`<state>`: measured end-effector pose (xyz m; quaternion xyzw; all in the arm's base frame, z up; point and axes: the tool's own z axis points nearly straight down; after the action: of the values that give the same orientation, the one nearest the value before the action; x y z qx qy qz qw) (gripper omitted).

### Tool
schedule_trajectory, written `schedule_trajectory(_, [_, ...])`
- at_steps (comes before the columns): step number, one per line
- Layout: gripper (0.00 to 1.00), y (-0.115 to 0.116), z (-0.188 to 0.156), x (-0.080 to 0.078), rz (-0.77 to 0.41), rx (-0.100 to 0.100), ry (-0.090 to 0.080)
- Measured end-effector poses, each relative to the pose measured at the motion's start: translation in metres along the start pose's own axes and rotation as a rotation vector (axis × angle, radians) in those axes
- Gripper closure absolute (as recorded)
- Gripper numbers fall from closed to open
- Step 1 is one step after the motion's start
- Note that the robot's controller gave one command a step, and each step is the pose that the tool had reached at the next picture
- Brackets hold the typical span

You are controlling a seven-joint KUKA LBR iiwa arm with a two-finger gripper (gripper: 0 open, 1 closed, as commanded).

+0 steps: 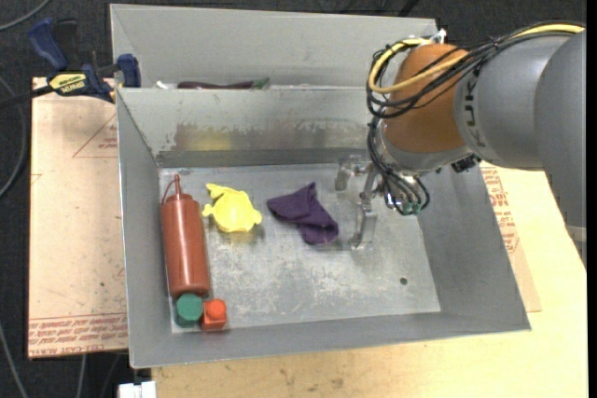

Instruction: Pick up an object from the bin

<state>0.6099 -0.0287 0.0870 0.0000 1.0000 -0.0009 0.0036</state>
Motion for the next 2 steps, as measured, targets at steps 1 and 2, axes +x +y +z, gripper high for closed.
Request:
schedule_trajectory(1, [0.0, 0.063, -0.005, 0.004, 0.026, -0.007, 0.006])
schedule_trajectory(2, [1.0, 0.058, 0.015, -0.018, -0.137, -0.002, -0.007])
